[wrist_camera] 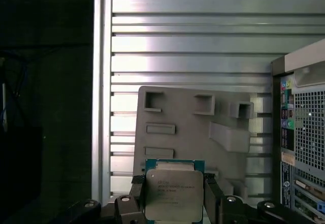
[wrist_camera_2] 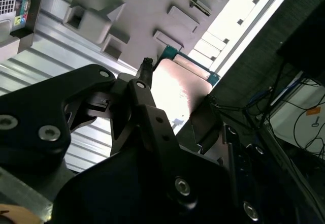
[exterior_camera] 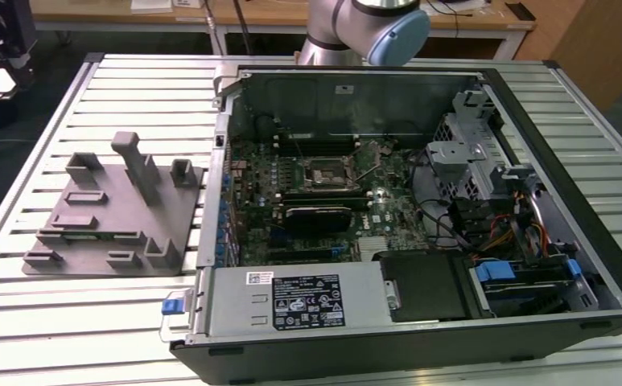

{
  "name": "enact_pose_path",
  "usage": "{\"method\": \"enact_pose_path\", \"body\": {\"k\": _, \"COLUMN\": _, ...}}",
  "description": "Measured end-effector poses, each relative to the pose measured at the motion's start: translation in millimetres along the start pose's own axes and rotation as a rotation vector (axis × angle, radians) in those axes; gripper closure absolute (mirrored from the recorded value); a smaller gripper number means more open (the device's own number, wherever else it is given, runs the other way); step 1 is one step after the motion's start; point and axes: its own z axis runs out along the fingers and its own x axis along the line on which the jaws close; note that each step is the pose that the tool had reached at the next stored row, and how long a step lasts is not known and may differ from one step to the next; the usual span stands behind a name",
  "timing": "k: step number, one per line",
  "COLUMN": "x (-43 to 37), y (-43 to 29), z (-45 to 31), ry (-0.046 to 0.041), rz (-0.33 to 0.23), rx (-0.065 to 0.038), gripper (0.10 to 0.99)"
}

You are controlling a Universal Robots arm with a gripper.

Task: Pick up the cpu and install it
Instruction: 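Pick up the cpu and move it towards the insertion slot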

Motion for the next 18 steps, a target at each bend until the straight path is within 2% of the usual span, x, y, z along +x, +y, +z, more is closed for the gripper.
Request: {"method": "enact_pose_path", "body": {"k": 18, "x": -33.1, "y": 0.4, "z": -0.5, "ry": 0.0, "rz": 0.0, "rx": 0.0, "gripper": 0.537}}
